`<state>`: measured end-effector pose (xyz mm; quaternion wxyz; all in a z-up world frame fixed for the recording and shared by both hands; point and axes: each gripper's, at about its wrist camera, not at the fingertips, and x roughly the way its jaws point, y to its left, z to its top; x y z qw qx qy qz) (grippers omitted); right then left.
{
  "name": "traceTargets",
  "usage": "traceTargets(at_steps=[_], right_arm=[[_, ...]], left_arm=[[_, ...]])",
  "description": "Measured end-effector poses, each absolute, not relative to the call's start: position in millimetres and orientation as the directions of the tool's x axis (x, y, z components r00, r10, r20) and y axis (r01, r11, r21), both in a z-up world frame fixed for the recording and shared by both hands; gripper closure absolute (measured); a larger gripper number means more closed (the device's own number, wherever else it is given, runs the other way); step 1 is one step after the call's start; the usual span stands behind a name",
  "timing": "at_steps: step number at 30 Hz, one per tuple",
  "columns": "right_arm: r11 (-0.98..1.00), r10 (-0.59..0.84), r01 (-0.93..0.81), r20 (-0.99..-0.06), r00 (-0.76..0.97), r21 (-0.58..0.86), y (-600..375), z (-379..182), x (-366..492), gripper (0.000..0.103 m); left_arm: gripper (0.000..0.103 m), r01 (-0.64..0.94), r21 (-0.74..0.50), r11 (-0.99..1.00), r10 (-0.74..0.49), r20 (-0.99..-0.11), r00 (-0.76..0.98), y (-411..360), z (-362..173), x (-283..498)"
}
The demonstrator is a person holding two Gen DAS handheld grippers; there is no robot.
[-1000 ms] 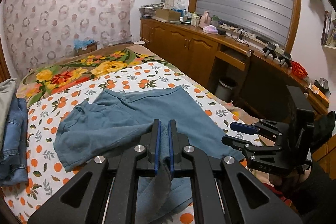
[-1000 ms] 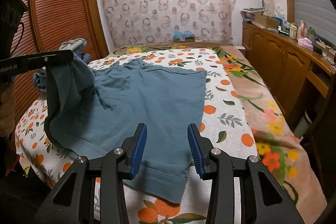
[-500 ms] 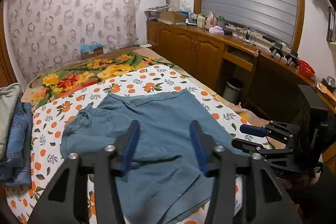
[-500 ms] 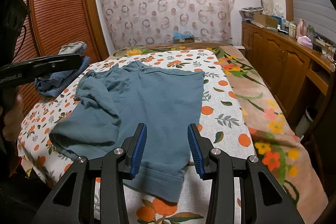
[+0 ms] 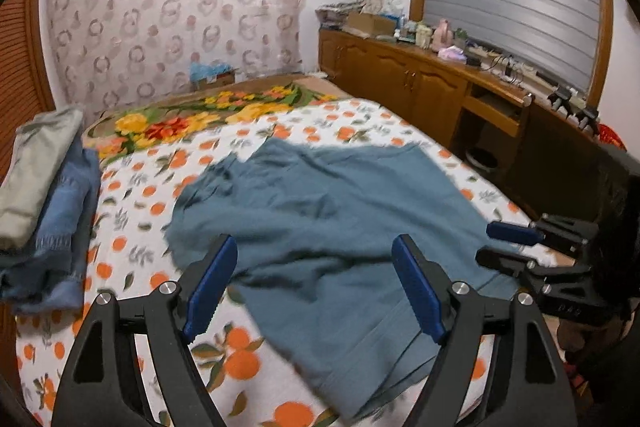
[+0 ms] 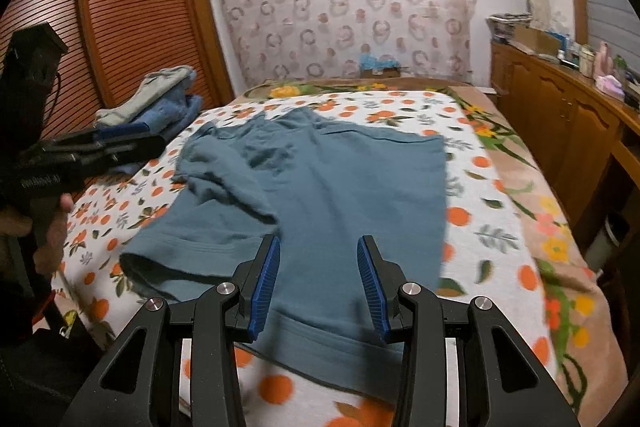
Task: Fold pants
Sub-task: 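Grasp the hem of the folded shorts with the right gripper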
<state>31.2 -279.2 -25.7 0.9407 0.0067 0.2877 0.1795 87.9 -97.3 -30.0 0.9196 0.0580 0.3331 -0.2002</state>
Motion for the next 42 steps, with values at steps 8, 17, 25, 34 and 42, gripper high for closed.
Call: traceTargets(at_steps=[8,17,25,34,42], right_arm=[[0.910,0.394,-0.391,-0.582,0.711,0.138,-259,-42,53,0.072],[0.904,0.394,-0.407,-0.628,0.671,0.133,-250,-45,73,0.093],[0.903,0.404,-0.418,-0.528,0.747,0.100,-253,-16,45,0.096],[0.919,0.374,-0.390,-0.439,0.817,0.058,-274,13,4,0.096],[0.940,0.323,-0.335,-0.458,0.828,0.058,-289,9,-27,0.096]], left_arm=[[0.022,0.377,-0.045,0.925,-0.305,-0.678,0.669,-74,-56,86],[0.022,0.363,-0.056,0.930,-0.297,-0.697,0.652,-66,-69,84],[0.022,0.374,-0.059,0.925,-0.308,-0.692,0.652,-68,-68,82],[0.022,0.409,-0.045,0.912,-0.324,-0.692,0.646,-80,-65,82],[0.022,0.437,-0.040,0.898,-0.342,-0.688,0.640,-93,-60,80]])
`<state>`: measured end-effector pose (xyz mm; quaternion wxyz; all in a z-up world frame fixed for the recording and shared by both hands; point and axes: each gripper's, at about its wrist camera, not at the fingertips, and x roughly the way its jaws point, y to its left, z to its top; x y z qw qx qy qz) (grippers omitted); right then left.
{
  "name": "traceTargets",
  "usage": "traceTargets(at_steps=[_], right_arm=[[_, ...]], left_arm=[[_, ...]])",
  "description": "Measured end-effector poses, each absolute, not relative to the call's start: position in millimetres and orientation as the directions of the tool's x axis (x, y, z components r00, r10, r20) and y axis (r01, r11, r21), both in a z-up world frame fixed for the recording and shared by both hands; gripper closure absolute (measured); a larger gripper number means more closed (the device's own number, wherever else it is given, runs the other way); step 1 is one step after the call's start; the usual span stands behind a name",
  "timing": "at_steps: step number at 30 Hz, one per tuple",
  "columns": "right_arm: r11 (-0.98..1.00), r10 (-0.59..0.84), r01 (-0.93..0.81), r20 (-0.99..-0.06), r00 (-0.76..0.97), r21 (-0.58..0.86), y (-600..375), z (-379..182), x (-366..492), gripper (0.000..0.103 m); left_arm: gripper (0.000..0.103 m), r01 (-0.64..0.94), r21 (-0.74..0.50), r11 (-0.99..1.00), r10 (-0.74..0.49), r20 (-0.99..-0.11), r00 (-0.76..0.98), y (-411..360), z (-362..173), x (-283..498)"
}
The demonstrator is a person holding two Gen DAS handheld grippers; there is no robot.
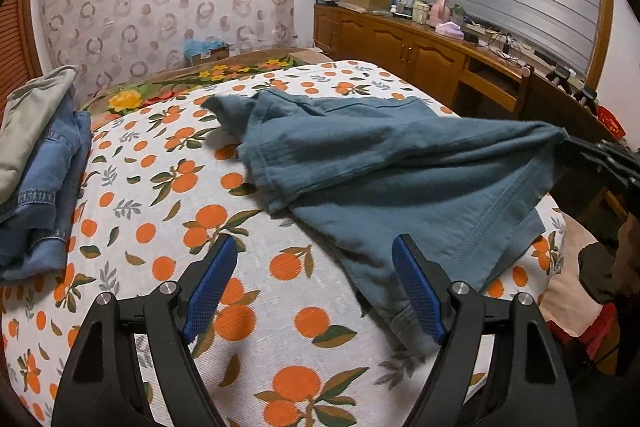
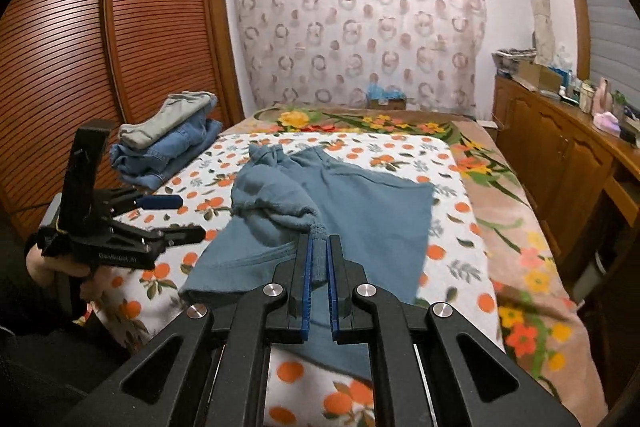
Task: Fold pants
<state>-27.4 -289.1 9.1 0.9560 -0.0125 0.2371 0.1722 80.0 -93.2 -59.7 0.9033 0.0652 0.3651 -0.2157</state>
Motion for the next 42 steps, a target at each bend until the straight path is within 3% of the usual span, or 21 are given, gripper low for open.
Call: traceTargets(at_steps=[22,34,36,38,42], right_arm=[[0.966,0.257,-0.217,-0.596,0.761,0.139,-314,-11,-23,0.096],[0.972,0.234,-0.212,-0.536,0.811,0.103,-313,6,-20,0.081],[0.967,0.252,-0.233,-0.521,0.816,0.102,-308,10,-14,0.065],[0.960,0.273,-0.261,-0.512,0.815,0.098,-300,12,-4,0.060],[0.946,0.308,-0.316,-0.516,0.799,0.076,-280,9,20,0.060]], left_arm=[[0.022,0.433,-0.042,0.900,-0.338,-0.693,0.636,-102,-62,83],[0.022,0.390,-0.052,0.919,-0.320,-0.674,0.666,-86,-56,87],[0.022,0.381,-0.051,0.923,-0.314,-0.674,0.669,-83,-56,91],[0.022,0.373,-0.044,0.927,-0.304,-0.673,0.675,-80,-56,95],[0.022,0.364,-0.033,0.931,-0.291,-0.668,0.684,-75,-54,103]])
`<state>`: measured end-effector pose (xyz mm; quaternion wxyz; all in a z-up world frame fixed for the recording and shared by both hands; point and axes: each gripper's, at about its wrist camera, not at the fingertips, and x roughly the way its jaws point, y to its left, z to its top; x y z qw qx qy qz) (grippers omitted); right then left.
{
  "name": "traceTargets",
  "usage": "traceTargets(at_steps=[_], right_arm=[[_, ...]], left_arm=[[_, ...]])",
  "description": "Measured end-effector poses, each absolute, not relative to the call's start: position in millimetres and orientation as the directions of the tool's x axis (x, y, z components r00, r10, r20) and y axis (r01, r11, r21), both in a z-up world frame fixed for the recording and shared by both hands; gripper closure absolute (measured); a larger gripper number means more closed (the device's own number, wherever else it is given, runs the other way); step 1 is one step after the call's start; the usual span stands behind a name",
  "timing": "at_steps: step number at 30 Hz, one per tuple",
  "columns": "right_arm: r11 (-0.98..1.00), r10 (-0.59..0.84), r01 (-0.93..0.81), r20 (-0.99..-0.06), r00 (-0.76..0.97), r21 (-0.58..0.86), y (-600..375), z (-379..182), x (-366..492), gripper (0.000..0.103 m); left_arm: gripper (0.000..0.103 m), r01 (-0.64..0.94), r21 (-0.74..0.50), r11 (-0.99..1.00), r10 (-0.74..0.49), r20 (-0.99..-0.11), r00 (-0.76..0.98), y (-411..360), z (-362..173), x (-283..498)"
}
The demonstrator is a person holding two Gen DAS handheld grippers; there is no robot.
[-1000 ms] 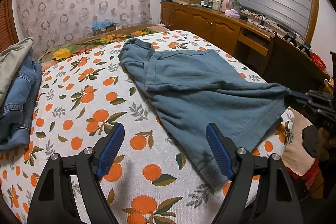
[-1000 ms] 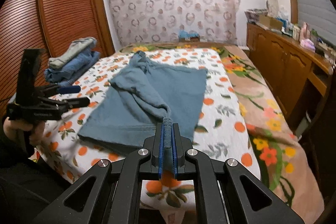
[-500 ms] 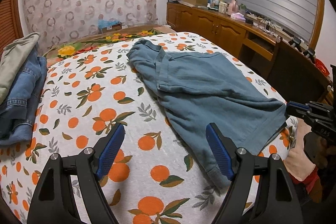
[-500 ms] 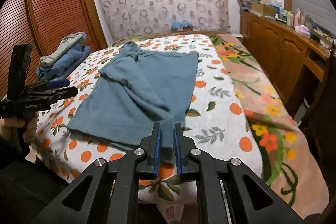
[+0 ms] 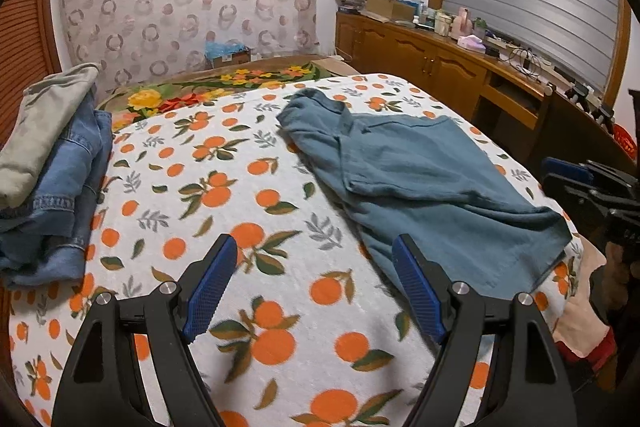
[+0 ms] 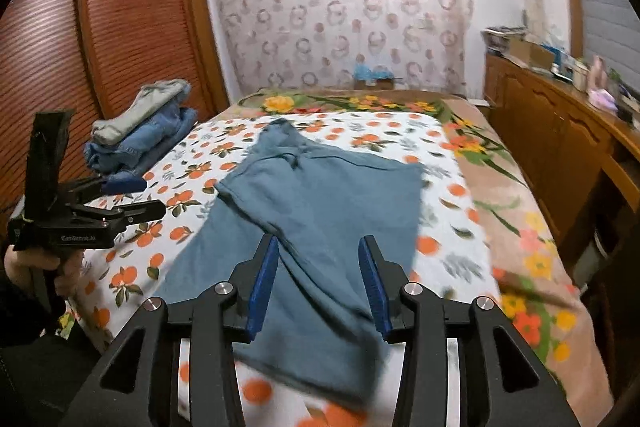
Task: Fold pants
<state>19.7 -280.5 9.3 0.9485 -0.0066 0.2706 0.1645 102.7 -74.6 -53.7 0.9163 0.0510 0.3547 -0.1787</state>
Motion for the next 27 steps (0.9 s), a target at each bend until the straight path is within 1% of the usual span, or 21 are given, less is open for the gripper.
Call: traceTargets(at_steps=[3,6,8,13,21,25,26,27], right_arm=[[0.926,0.350,-0.371,-0.517,0.781,0.067,-263,7,41,0.060],[0.916,0.367,-0.395,-0.540,0.758,0.069,-251,4,63,0.060],[0.904,0.386,-0.423,-0.548,0.742,0.065,-241,3,76,0.064],[0.877,0.413,-0.478,-0.572,0.709,0.042,-223,2,97,0.064],[0.854,0.432,-0.519,-0.623,0.652,0.048,-195,-11,128,0.064],[0.848,0.406,-0.530,-0.666,0.626,0.019,-180,-18,143,0.064],[0.847,0.394,-0.531,-0.677,0.622,0.006,-176,-20,145,0.065],[0.846,0.387,-0.532,-0.684,0.618,-0.003,-174,-20,147,0.072]], left_arm=[[0.022,0.360,-0.034,0.932,-0.289,-0.670,0.684,-71,-54,111],[0.022,0.349,-0.028,0.937,-0.275,-0.674,0.685,-67,-55,120],[0.022,0.344,-0.027,0.938,-0.270,-0.677,0.685,-65,-55,123],[0.022,0.332,-0.036,0.942,-0.268,-0.677,0.686,-59,-56,127],[0.022,0.320,-0.042,0.946,-0.261,-0.686,0.680,-53,-61,130],[0.022,0.318,-0.045,0.947,-0.261,-0.686,0.679,-52,-62,130],[0.022,0.319,-0.046,0.947,-0.262,-0.686,0.679,-51,-62,130],[0.022,0.320,-0.045,0.946,-0.262,-0.686,0.679,-52,-62,130]])
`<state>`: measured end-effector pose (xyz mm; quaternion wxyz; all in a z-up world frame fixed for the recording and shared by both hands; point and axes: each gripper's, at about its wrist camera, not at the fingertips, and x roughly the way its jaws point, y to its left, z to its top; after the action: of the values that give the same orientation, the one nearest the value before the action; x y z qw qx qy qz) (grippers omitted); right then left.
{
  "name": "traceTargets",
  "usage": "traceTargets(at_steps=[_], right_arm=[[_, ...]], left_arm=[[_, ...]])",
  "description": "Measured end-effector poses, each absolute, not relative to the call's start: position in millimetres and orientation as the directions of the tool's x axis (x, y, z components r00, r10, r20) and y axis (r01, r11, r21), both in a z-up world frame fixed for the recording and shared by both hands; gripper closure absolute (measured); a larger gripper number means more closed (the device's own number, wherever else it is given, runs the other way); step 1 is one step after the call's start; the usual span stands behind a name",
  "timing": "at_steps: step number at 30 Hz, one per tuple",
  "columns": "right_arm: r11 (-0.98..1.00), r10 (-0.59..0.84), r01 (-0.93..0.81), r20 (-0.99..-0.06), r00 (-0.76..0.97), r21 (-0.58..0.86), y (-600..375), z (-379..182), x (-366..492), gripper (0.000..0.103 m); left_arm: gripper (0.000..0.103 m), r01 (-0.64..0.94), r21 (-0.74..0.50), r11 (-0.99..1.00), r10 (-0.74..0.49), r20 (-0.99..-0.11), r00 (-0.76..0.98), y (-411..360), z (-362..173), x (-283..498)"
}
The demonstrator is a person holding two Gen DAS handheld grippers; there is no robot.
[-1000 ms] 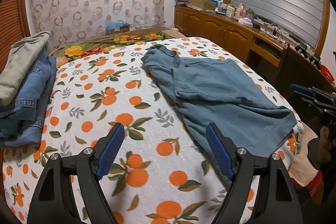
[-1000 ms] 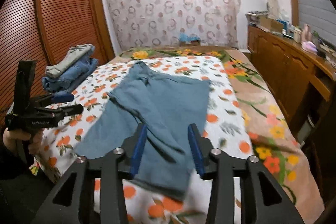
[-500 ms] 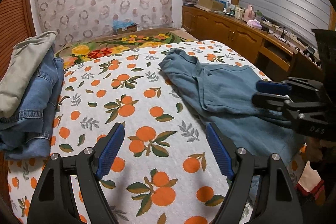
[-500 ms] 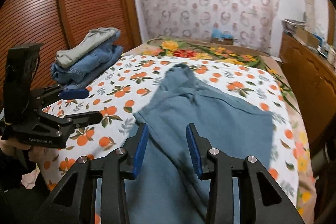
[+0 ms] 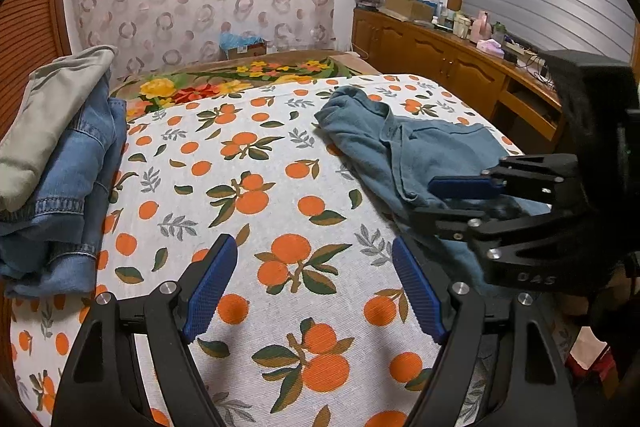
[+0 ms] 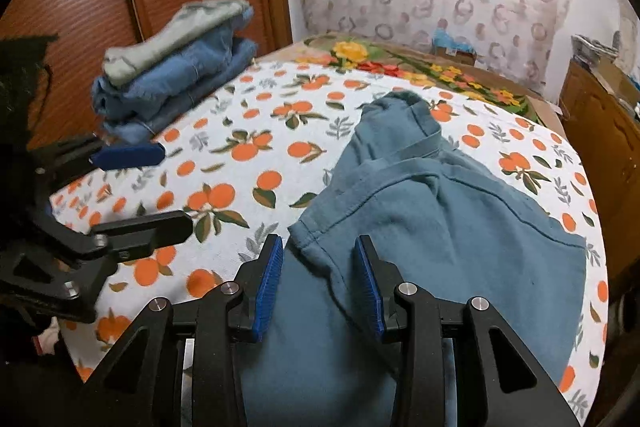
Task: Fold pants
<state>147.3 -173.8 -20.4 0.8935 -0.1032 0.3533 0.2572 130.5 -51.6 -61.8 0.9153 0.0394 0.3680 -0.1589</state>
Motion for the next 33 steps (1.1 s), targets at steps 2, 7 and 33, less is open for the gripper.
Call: traceTargets(at_steps=[2,7,33], right_arm=[[0.851,0.368,-0.525,-0.690,0.624,-0.021,-171,-21,152,0.083],[0.853,0.401,-0.522,-0.656,0.640,0.013,-178,-11,147,0.095],[0.850,0.476,-0.509,-0.613,0.631,0.137,-198,-1,155,0.097]], left_arm=[[0.022,0.319,-0.043,0.947,-0.259,-0.688,0.678,-51,-62,131],[0.022,0.319,-0.044,0.947,-0.260,-0.689,0.676,-52,-62,130],[0.022,0.362,-0.049,0.931,-0.290,-0.703,0.650,-77,-69,125]])
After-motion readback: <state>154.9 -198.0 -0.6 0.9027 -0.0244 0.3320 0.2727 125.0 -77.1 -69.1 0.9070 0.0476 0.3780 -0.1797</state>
